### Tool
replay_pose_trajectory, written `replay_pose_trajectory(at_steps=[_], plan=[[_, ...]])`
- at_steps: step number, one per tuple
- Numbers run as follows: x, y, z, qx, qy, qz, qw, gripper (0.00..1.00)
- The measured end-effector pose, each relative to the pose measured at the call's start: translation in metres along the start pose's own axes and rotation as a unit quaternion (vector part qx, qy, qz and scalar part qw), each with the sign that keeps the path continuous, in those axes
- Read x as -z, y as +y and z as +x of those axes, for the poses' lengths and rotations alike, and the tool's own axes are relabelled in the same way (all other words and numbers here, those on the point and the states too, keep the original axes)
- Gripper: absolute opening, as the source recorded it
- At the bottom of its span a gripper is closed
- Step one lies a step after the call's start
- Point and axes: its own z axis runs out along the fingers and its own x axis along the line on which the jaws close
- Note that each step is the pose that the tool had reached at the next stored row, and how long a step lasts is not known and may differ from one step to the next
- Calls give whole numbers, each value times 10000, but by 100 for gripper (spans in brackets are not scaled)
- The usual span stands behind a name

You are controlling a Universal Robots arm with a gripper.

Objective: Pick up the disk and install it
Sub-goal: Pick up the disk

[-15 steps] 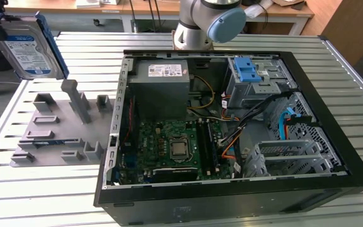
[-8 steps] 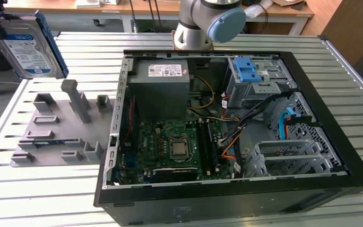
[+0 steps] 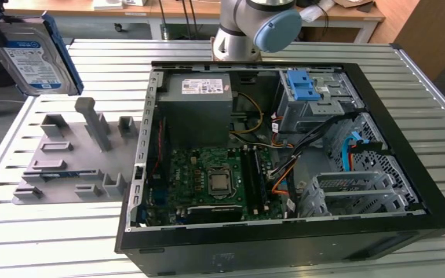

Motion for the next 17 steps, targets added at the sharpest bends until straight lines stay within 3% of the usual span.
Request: replay_pose_trajectory(at_steps=[17], plan=[[62, 0, 0, 0, 0, 0, 10000, 36]])
